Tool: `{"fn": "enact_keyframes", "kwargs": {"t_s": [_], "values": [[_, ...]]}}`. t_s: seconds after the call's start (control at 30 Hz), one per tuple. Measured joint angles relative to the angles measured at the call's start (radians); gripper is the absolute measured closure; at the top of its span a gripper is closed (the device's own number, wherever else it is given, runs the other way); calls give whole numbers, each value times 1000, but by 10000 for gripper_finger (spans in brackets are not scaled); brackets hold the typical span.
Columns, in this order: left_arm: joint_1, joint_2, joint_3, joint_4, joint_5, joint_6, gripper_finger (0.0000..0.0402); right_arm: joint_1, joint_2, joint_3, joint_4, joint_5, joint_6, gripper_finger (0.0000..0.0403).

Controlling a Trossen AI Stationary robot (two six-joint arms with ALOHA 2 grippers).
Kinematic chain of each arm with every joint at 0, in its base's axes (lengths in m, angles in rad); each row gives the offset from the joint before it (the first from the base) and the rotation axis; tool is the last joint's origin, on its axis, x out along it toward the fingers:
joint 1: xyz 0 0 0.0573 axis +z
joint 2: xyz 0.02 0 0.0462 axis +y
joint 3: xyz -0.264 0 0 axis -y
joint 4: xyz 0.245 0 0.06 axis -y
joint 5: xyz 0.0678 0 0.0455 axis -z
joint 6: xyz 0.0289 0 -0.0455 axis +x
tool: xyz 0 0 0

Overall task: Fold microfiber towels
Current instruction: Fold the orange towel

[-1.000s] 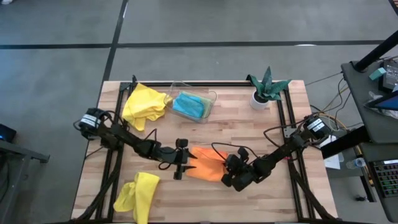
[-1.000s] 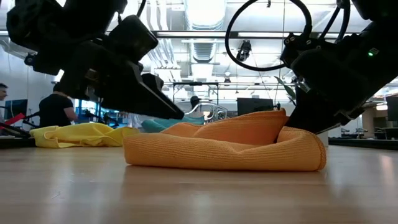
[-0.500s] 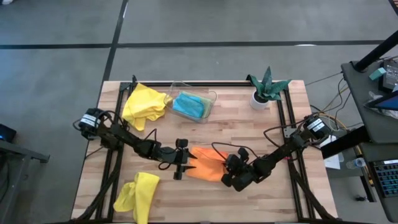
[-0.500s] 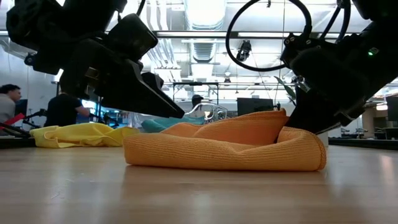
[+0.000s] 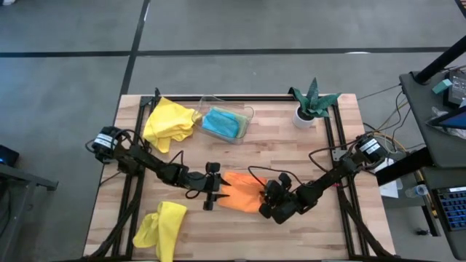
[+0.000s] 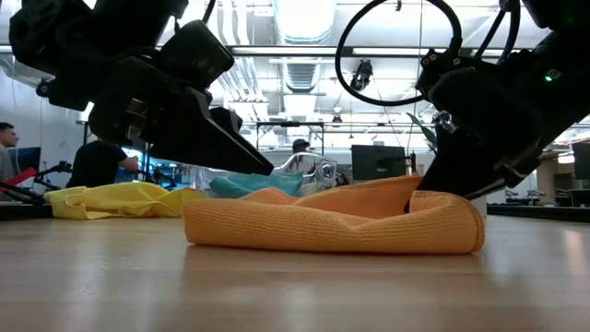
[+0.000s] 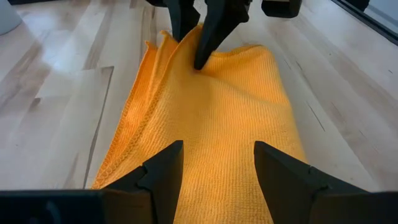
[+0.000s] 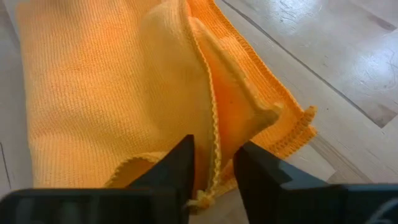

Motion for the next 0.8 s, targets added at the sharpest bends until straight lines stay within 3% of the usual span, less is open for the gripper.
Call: {"fn": "enact_keyframes", "kwargs": {"t_s": [0.23, 0.8], "values": [[0, 0, 0, 1, 0, 0, 221, 0, -9, 0, -2, 0, -7, 249], [0, 0, 0, 0, 0, 0, 221, 0, -76, 0, -6, 8, -54, 163]]}}
